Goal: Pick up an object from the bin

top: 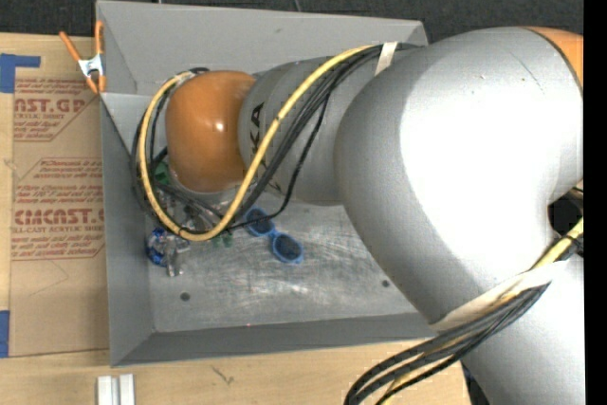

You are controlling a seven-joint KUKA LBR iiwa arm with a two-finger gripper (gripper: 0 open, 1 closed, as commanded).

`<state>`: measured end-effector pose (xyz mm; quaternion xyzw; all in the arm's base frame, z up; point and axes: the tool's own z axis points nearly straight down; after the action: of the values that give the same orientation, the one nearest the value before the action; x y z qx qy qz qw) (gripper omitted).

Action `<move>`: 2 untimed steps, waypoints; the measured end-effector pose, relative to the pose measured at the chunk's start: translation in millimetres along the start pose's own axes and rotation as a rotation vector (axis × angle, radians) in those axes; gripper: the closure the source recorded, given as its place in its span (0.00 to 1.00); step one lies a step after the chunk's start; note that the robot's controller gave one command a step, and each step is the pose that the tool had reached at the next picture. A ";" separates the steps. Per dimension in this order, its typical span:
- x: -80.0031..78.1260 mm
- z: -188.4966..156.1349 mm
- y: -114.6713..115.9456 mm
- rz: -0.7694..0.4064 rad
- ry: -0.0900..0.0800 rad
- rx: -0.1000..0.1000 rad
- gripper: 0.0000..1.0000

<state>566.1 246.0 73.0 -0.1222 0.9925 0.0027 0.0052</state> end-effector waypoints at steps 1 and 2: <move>0.0 0.0 0.0 0.000 0.000 0.000 1.00; 0.0 0.0 0.0 0.000 0.000 0.000 1.00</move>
Offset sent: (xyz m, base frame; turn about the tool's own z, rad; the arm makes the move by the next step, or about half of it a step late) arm 0.0000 0.0000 0.0000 0.0000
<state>566.1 246.0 73.0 -0.1222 0.9925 0.0028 0.0051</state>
